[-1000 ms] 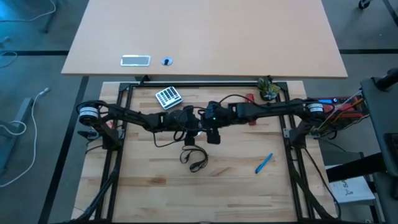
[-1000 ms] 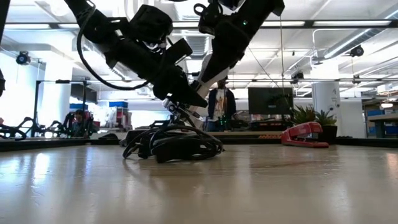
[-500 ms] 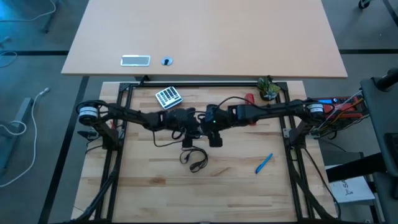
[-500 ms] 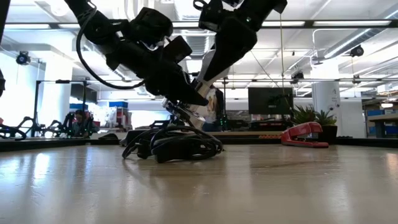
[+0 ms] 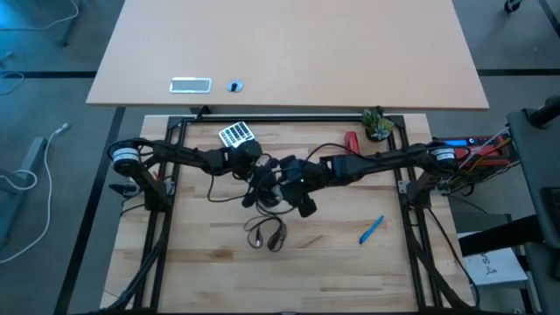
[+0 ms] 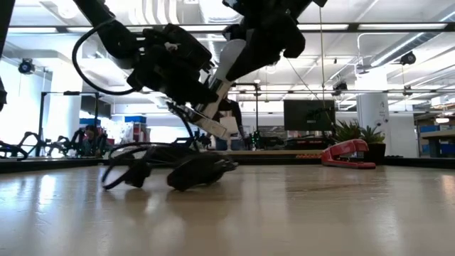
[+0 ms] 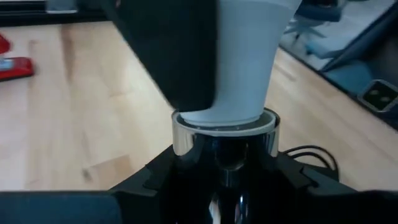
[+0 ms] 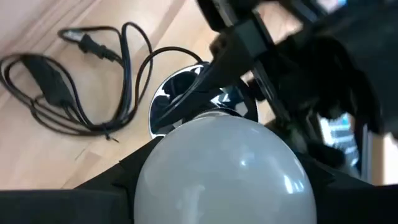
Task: Screw lightbulb
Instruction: Remove the white lightbulb from the silver lamp
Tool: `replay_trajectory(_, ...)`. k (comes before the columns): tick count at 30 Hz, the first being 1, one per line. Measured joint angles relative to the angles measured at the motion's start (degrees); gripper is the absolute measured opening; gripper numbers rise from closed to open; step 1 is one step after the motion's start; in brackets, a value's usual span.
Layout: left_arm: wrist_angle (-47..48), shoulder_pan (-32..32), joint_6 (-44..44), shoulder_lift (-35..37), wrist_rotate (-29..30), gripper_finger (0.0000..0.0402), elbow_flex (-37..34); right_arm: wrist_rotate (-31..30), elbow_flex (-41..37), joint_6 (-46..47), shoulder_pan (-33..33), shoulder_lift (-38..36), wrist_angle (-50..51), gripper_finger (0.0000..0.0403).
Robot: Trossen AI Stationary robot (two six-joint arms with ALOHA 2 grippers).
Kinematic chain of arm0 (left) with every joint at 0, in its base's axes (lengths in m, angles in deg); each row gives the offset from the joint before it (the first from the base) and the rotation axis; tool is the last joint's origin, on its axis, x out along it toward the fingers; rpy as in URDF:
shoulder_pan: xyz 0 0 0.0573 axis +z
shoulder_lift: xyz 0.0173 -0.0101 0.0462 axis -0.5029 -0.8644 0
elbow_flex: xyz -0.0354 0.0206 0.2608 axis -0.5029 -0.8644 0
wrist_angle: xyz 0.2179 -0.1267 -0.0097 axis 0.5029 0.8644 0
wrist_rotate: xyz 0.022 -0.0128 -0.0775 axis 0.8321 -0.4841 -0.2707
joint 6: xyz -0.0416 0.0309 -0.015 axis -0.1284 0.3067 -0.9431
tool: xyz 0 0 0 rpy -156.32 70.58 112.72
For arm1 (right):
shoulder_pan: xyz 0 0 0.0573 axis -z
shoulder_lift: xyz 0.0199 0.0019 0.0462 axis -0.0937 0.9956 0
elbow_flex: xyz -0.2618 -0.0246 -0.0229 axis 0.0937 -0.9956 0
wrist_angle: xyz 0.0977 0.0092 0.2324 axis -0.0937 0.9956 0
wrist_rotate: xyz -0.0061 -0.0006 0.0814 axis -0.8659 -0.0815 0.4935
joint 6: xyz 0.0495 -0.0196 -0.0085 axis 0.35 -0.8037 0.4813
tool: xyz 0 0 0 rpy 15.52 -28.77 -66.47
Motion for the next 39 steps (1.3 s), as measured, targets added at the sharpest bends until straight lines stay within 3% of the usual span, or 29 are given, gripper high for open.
replay_trajectory(7,0.4,0.0,-1.0,0.0,-3.6,0.0157,0.1,-0.1,-0.2,-9.9,-0.6,0.0,-2.5,0.0231)
replay_trajectory(12,0.6,-0.1,-1.8,0.0,-2.9,0.0157,0.1,0.4,-0.3,-10.8,-0.6,0.0,-2.6,0.0231)
replay_trajectory(14,0.6,-0.3,-1.8,0.0,0.2,0.0157,0.0,1.0,-0.3,-7.8,-0.5,0.0,-2.3,0.0235)
replay_trajectory(18,0.6,-0.4,0.2,0.1,4.1,0.0157,-0.3,-1.5,-0.4,-0.7,-0.2,-1.3,1.6,0.0284)
replay_trajectory(21,-0.6,-0.6,0.2,0.1,10.4,0.0157,-0.4,-1.4,-0.5,4.7,0.3,-2.6,4.2,0.0302)
replay_trajectory(27,-1.8,-0.7,0.7,0.2,26.5,0.0157,-0.3,-3.2,-0.7,17.7,0.3,-4.2,6.6,0.0284)
replay_trajectory(33,-3.4,-1.6,2.7,0.2,32.7,0.0157,-0.1,-6.4,-2.0,33.0,-0.1,-7.4,9.9,0.0268)
replay_trajectory(37,-2.3,-2.8,5.5,0.3,41.1,0.0157,-1.1,-8.6,-3.9,44.5,-1.8,-11.8,16.4,0.0280)
replay_trajectory(39,-2.8,-3.3,8.0,-0.6,45.1,0.0157,-1.3,-11.2,-3.9,49.5,-3.7,-13.9,14.3,0.0284)
